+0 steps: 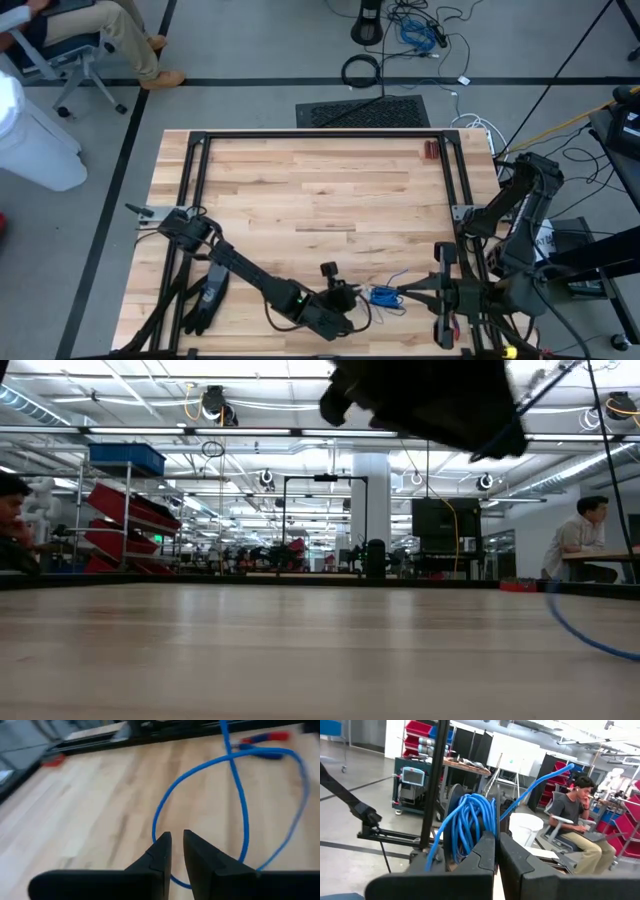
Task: Coil cords
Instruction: Coil the blue wire onto the spool
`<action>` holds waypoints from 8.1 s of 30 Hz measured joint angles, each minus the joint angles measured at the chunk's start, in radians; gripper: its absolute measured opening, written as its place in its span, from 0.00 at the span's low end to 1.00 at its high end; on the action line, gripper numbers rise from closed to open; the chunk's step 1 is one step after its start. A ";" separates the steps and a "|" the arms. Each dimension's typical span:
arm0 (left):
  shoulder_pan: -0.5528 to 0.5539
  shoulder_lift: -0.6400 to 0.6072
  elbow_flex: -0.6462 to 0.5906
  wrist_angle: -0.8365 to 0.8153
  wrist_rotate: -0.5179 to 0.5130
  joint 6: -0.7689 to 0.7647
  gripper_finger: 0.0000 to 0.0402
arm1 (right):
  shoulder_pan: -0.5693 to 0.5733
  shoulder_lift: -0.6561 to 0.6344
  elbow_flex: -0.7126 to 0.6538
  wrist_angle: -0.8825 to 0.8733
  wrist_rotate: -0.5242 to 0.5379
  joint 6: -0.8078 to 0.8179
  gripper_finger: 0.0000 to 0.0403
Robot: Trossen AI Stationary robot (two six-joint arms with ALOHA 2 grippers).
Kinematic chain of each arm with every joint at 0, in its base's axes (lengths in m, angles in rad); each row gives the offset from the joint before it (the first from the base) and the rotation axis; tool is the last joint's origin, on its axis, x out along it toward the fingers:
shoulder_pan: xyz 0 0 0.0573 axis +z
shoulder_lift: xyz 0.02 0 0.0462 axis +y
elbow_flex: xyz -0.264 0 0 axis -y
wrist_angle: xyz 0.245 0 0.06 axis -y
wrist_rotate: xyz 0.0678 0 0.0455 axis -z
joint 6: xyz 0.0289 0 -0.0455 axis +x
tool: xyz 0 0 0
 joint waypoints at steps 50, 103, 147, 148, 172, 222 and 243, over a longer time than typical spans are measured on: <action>-0.231 -0.298 0.000 -0.921 0.074 -0.467 0.14 | 0.215 -0.001 0.000 0.400 0.067 -0.365 0.00; -0.069 0.096 0.008 0.966 0.343 0.419 0.47 | 0.111 -0.002 0.000 0.195 0.105 -0.171 0.00; 0.001 0.096 0.035 0.922 0.351 0.465 0.29 | 0.081 -0.002 0.000 0.174 0.053 -0.145 0.00; 0.001 0.096 0.035 0.922 0.365 0.465 0.27 | 0.081 -0.002 0.000 0.174 0.053 -0.145 0.00; 0.007 0.096 0.035 0.905 0.320 0.464 0.01 | 0.081 -0.003 0.000 0.172 0.053 -0.142 0.00; -0.144 -0.252 0.033 -0.033 -0.452 0.359 0.00 | 0.103 -0.003 0.000 0.052 0.059 -0.006 0.00; -0.241 -0.368 0.034 -0.385 -0.636 0.122 0.00 | 0.044 -0.003 0.000 -0.120 0.035 0.146 0.00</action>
